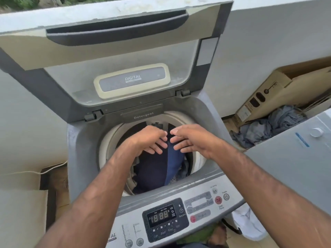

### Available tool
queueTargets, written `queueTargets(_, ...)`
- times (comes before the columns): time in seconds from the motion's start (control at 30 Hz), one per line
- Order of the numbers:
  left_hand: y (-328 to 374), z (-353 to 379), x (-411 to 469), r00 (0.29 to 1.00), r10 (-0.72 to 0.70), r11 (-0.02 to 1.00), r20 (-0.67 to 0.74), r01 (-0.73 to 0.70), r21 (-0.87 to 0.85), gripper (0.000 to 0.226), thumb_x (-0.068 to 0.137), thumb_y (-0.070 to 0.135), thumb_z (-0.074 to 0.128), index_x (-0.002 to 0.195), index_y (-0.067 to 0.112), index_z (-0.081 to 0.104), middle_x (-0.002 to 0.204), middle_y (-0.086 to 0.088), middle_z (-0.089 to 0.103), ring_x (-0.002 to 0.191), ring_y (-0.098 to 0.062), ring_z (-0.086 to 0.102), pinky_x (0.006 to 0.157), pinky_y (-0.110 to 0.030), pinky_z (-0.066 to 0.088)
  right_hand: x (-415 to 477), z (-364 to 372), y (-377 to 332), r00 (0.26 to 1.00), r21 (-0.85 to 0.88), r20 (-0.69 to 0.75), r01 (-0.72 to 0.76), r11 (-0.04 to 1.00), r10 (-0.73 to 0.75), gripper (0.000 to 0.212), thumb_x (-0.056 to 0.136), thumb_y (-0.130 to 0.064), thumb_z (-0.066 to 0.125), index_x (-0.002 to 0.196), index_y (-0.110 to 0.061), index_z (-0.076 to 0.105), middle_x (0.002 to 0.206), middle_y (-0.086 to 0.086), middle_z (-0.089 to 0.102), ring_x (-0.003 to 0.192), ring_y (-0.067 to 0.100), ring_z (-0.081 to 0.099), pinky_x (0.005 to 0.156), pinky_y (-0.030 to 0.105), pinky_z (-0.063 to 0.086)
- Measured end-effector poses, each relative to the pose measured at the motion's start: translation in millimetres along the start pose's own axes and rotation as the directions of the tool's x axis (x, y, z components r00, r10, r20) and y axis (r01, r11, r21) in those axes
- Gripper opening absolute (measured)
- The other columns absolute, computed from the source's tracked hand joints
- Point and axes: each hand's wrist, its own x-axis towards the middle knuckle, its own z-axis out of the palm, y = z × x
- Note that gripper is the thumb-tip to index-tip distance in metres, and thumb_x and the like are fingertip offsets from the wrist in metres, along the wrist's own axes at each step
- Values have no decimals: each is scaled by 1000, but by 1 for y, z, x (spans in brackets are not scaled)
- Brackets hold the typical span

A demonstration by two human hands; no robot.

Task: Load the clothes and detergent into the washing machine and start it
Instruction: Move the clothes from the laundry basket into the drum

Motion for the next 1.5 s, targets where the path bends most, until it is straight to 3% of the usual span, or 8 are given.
queueTargets(0.3, 126, 83, -28, 946, 307, 941, 107, -319, 118, 24, 104, 29, 53, 99, 11, 68, 95, -10, 81, 76, -29, 73, 61, -29, 45, -87, -98, 10, 962, 85, -235, 163, 983, -140, 17, 102, -26, 63, 109, -14, 73, 98, 4, 79, 79, 19, 71, 68, 28, 52)
queueTargets(0.57, 196, 242, -24, 864, 358, 821, 355, -472, 320, 16, 100, 17, 55, 86, 13, 61, 92, -11, 76, 73, -26, 67, 61, -29, 44, -174, -200, 89, 847, 11, -522, 122, 992, -98, 19, 99, -18, 62, 110, -5, 69, 100, 8, 80, 76, 15, 68, 71, 31, 50)
queueTargets(0.67, 199, 316, -7, 842, 342, 722, 418, -520, 457, 17, 93, 25, 55, 86, 13, 63, 94, -9, 77, 83, -30, 73, 74, -36, 58, -186, -234, 144, 799, -34, -598, 43, 998, -55, 13, 91, -19, 65, 100, -14, 73, 95, 4, 79, 80, 13, 70, 73, 29, 56)
queueTargets(0.73, 195, 363, 6, 837, 330, 619, 437, -541, 569, 28, 90, 36, 54, 95, 12, 67, 98, -7, 74, 94, -30, 70, 87, -40, 57, -183, -257, 185, 777, -80, -628, -23, 997, -33, 14, 82, -24, 64, 93, -22, 74, 91, -3, 76, 88, 15, 71, 85, 40, 59)
queueTargets(0.93, 146, 492, 68, 854, 236, 438, 463, -519, 734, 37, 97, 20, 54, 132, 8, 59, 136, -15, 64, 124, -34, 60, 98, -39, 49, -155, -308, 314, 814, -181, -570, -259, 949, 113, 44, 89, -31, 63, 133, -27, 62, 135, 0, 67, 123, 23, 62, 101, 39, 51)
queueTargets(1.07, 96, 549, 125, 869, 131, 388, 477, -488, 782, 45, 95, 19, 54, 138, 8, 53, 141, -18, 59, 127, -36, 57, 100, -39, 46, -115, -322, 391, 829, -255, -533, -348, 902, 170, 61, 84, -42, 64, 143, -26, 54, 146, 5, 57, 133, 30, 56, 105, 47, 50)
queueTargets(1.23, 16, 606, 208, 882, -11, 347, 471, -438, 829, 64, 95, 23, 56, 154, 4, 36, 158, -19, 42, 142, -37, 46, 111, -42, 40, -54, -318, 501, 807, -256, -522, -458, 851, 277, 72, 89, -33, 68, 154, -24, 40, 159, 3, 43, 144, 29, 42, 110, 48, 42)
queueTargets(1.5, -140, 679, 334, 876, -161, 301, 455, -395, 868, 85, 91, 30, 65, 160, 11, 20, 160, -17, 33, 144, -38, 41, 113, -48, 42, 65, -291, 692, 803, -319, -439, -559, 765, 403, 101, 83, -36, 77, 163, -28, 17, 170, 2, 23, 152, 30, 28, 112, 55, 36)
